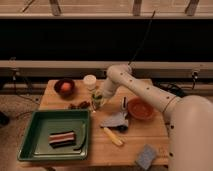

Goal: Stack cups into tray

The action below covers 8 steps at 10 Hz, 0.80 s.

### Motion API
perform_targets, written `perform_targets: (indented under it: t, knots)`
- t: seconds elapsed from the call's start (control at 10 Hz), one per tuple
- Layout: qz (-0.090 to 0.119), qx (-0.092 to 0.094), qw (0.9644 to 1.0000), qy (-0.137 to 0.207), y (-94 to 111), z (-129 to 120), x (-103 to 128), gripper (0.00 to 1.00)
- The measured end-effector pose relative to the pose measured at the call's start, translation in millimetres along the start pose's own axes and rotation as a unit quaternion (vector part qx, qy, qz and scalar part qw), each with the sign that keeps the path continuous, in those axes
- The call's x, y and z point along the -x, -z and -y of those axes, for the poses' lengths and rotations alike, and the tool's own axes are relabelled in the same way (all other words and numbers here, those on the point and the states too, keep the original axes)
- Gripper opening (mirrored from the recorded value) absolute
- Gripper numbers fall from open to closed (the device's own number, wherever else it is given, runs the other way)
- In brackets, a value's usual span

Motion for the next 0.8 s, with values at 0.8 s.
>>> perform_targets:
  t: [0.8]
  knots:
    - [0.019, -0.051, 0.9985, 0.005, 37.4, 14.7, 20.6, 0.0]
